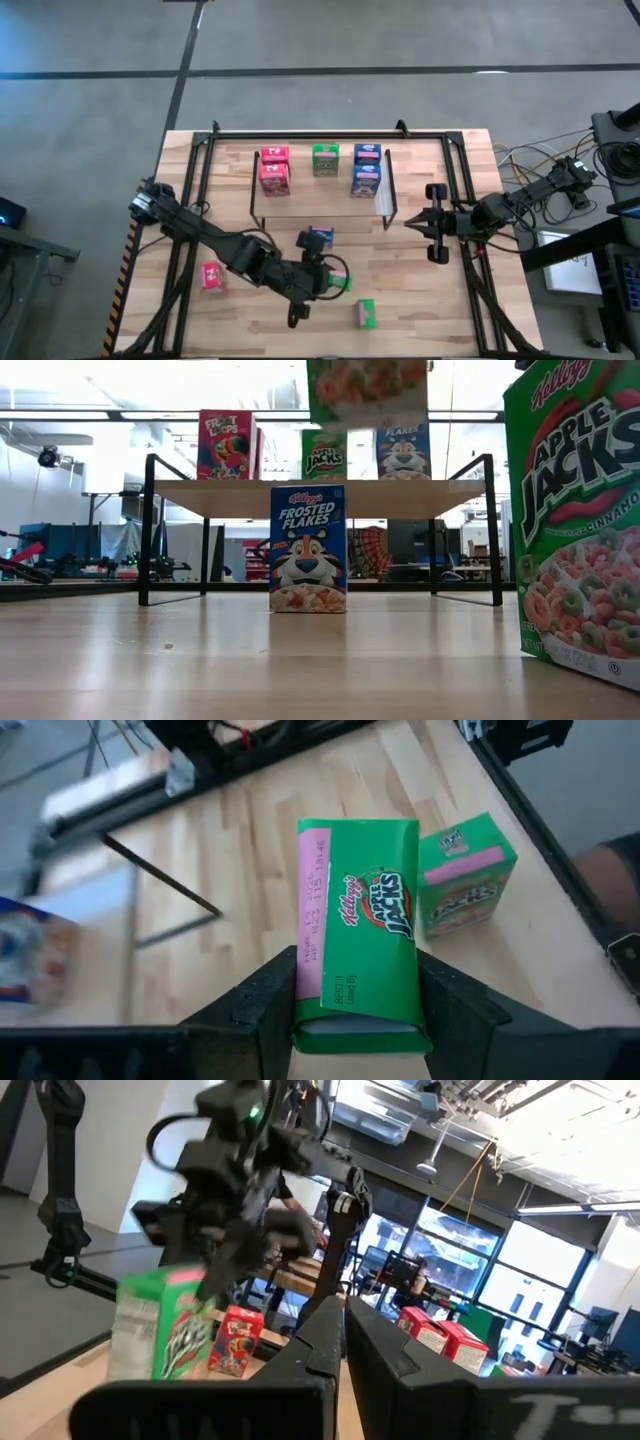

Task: Stack cereal on shelf
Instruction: Put the left green cereal box on the shelf, aligned with the other green cereal box

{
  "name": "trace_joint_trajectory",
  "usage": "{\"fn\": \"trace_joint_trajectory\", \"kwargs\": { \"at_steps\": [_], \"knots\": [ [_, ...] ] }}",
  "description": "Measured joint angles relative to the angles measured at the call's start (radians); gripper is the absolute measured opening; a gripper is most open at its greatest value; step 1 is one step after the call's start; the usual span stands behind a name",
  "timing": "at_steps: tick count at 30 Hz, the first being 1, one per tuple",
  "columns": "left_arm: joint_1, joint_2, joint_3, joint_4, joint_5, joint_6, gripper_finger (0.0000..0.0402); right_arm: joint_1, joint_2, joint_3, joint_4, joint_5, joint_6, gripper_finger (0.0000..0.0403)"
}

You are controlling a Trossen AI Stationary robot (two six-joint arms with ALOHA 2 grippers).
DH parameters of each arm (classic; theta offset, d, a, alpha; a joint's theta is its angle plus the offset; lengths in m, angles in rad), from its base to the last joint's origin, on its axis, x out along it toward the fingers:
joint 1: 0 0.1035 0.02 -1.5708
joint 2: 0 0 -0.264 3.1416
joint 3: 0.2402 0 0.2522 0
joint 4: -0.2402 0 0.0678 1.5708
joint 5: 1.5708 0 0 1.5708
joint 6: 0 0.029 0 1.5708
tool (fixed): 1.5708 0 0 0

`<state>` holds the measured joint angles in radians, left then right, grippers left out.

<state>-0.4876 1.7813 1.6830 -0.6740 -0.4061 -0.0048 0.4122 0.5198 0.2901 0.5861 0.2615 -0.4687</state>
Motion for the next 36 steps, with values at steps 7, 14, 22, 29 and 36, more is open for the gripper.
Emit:
{"fn": "trace_joint_trajectory", "kwargs": {
  "at_steps": [7,14,22,29,36],
  "knots": [
    [0.06,0.0,0.146,-0.152,-0.001,0.141,0.0152,0.0,0.0,0.0,-0.006,0.0,0.023,0.0009],
    [0.167,-0.018,0.179,-0.242,0.037,0.215,0.0152,0.0,0.0,0.0,-0.01,-0.008,0.04,0.0009],
    [0.305,-0.088,0.115,-0.238,0.084,0.254,0.0152,0.0,0.0,0.0,-0.033,-0.008,0.067,0.0009],
    [0.424,-0.117,0.076,-0.224,0.084,0.254,0.0152,0.0,0.0,0.0,-0.034,-0.008,0.079,0.0009],
    [0.503,-0.12,0.035,-0.188,0.086,0.212,0.0152,0.0,0.0,0.0,-0.035,-0.007,0.086,0.0009]
  ]
}}
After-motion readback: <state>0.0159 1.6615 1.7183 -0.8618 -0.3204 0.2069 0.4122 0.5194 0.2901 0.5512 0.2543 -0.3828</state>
